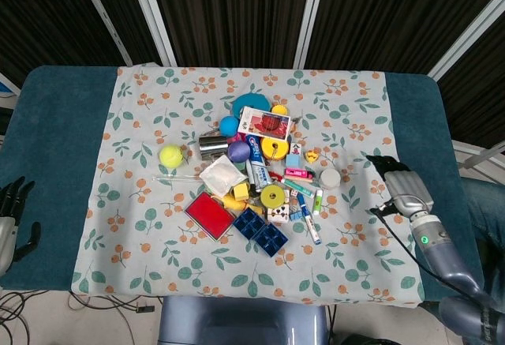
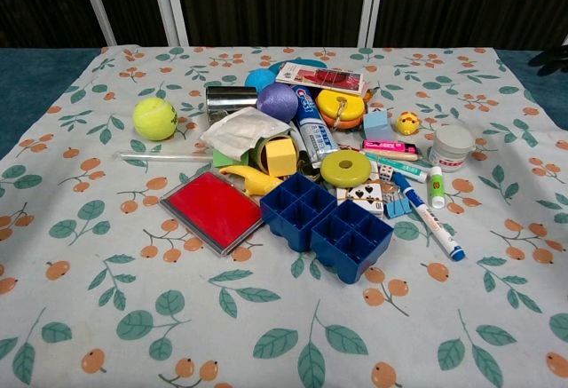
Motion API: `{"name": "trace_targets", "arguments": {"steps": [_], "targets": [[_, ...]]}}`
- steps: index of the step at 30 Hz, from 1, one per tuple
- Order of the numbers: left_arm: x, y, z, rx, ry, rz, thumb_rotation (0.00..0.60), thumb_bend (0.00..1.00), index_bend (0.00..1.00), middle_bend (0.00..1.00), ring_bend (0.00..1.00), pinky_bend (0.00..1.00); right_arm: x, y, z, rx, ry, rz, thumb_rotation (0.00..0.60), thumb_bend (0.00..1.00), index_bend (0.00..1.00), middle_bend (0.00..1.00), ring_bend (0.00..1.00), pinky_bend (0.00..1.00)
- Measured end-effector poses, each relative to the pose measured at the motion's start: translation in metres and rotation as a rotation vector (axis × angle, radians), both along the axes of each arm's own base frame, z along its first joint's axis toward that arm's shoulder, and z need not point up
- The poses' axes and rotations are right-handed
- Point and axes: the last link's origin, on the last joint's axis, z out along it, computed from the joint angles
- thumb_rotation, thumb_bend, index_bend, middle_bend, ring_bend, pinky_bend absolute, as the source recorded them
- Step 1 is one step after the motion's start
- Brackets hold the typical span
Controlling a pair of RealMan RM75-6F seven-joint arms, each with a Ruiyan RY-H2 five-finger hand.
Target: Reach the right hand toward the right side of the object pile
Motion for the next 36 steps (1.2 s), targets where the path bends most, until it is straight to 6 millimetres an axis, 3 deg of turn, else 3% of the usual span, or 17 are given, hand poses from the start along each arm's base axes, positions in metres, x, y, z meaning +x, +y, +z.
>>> {"name": "trace_targets", "arguments": {"steps": [6, 14, 19, 28, 36], "targets": [[-0.001, 0.001, 0.000, -0.001, 0.000, 0.004, 0.600, 0.51, 0.01, 0.00, 0.00, 0.04, 0.013, -0.026, -0.033, 0.026, -0.015, -0.021, 0.600, 0.18, 0.16, 0.21, 0.19, 0.17], [-0.001, 0.002, 0.003, 0.008, -0.004, 0.006, 0.600, 0.51, 0.01, 0.00, 0.00, 0.04, 0.021, -0.037, -0.059, 0.042, -0.015, -0.025, 0.600, 0.24, 0.23, 0.25, 0.23, 0.17], [-0.002, 0.003, 0.004, 0.010, -0.007, 0.012, 0.600, 0.51, 0.01, 0.00, 0.00, 0.04, 0.024, -0.042, -0.070, 0.044, -0.017, -0.026, 0.600, 0.27, 0.30, 0.30, 0.29, 0.17], [-0.002, 0.004, 0.005, 0.014, -0.004, 0.014, 0.600, 0.51, 0.01, 0.00, 0.00, 0.04, 0.028, -0.051, -0.086, 0.047, -0.003, -0.027, 0.600, 0.28, 0.31, 0.31, 0.30, 0.17], [-0.002, 0.005, 0.005, 0.012, -0.006, 0.017, 0.600, 0.51, 0.01, 0.00, 0.00, 0.04, 0.033, -0.056, -0.096, 0.060, 0.005, -0.024, 0.600, 0.31, 0.38, 0.41, 0.38, 0.20]]}}
